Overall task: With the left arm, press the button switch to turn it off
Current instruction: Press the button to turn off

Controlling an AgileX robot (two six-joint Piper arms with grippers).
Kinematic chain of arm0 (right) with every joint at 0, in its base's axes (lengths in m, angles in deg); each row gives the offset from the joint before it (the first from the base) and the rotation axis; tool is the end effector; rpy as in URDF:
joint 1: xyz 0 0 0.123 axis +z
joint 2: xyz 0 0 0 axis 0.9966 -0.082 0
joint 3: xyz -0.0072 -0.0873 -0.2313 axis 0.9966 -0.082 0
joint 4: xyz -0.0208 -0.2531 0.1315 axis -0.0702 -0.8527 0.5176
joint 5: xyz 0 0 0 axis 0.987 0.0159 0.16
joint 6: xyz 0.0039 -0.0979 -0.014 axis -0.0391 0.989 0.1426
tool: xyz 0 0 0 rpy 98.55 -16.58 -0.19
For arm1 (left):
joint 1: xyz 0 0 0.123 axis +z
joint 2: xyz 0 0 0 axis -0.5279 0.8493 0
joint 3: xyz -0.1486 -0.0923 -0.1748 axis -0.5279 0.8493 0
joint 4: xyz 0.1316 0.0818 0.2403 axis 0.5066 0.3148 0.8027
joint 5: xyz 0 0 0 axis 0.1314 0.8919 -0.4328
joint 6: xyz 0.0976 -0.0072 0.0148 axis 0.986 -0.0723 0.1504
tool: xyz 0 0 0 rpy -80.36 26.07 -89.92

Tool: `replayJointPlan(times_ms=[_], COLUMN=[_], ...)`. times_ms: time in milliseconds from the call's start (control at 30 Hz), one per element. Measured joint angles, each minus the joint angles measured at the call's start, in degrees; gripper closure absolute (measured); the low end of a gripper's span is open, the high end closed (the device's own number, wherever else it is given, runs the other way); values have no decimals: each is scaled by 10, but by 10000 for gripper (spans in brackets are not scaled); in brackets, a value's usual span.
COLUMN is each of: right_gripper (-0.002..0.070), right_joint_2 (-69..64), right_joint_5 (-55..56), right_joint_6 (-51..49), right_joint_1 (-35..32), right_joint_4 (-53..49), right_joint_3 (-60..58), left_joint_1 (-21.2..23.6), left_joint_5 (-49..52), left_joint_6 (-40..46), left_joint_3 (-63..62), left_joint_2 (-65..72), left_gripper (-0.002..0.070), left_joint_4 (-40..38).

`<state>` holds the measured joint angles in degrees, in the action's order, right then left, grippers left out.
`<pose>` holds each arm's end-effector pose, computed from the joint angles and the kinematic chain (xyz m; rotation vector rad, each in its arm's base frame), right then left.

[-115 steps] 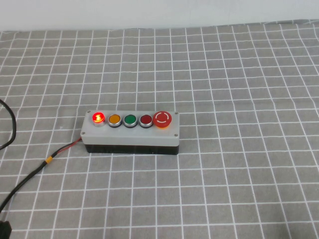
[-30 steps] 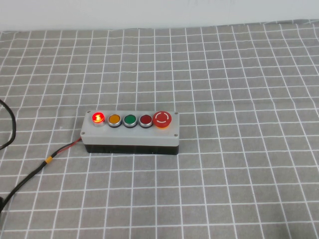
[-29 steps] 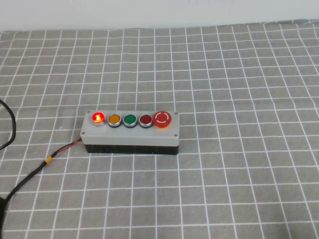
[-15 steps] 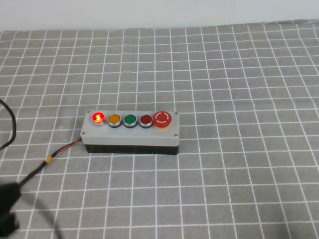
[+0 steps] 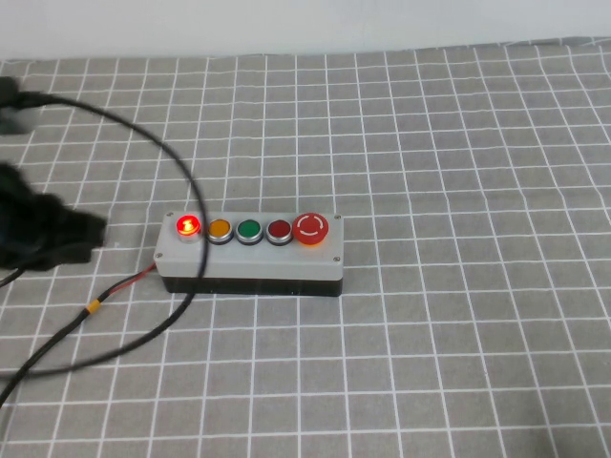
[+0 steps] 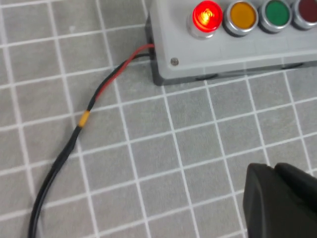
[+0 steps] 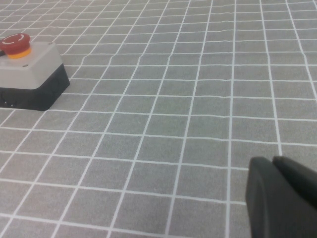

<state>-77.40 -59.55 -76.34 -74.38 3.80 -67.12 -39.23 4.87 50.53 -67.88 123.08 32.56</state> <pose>0.1296 0.0335 0.1732 -0.1138 1.8341 0.3041 0.2793 -0.0565 0.2916 0.3624 2.5703 -0.2809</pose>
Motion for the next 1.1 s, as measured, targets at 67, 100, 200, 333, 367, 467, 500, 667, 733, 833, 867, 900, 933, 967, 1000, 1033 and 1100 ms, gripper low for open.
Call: replayJointPlan(times_ms=[67, 100, 200, 333, 367, 467, 500, 667, 733, 833, 867, 900, 933, 967, 1000, 1033, 1100], right_gripper=[692, 692, 692, 692, 692, 692, 692, 692, 692, 692, 692, 692, 692, 692, 692, 693, 692], right_joint_2=[0, 0, 0, 0, 0, 0, 0, 0, 0, 0, 0, 0, 0, 0, 0, 0, 0], right_joint_5=[0, 0, 0, 0, 0, 0, 0, 0, 0, 0, 0, 0, 0, 0, 0, 0, 0], right_joint_6=[0, 0, 0, 0, 0, 0, 0, 0, 0, 0, 0, 0, 0, 0, 0, 0, 0], right_joint_1=[0, 0, 0, 0, 0, 0, 0, 0, 0, 0, 0, 0, 0, 0, 0, 0, 0], right_joint_4=[0, 0, 0, 0, 0, 0, 0, 0, 0, 0, 0, 0, 0, 0, 0, 0, 0], right_joint_3=[0, 0, 0, 0, 0, 0, 0, 0, 0, 0, 0, 0, 0, 0, 0, 0, 0], left_joint_1=[-17, -29, -63, -95, -100, -107, -107, -107, -107, -107, -107, -107, -107, -107, -107, -106, -105], left_joint_5=[-2, -2, -10, -23, -26, -28, -28, -25, -17, -6, -4, -3, -3, -3, -2, 0, -1], left_joint_6=[1, 1, 2, 0, -1, -12, -16, -47, -54, -57, -58, -58, -58, -58, -58, -58, -58], left_joint_3=[-18, -27, -54, -98, -110, -140, -150, -200, -221, -242, -245, -246, -247, -247, -247, -248, -249], left_joint_2=[42, 63, 116, 180, 193, 239, 252, 306, 327, 352, 357, 362, 366, 368, 371, 374, 374], left_gripper=[678, 678, 678, 678, 678, 678, 678, 678, 678, 678, 678, 678, 678, 678, 678, 678, 678], left_joint_4=[3, 4, 9, 14, 19, 46, 56, 112, 126, 132, 133, 136, 140, 140, 144, 147, 147])
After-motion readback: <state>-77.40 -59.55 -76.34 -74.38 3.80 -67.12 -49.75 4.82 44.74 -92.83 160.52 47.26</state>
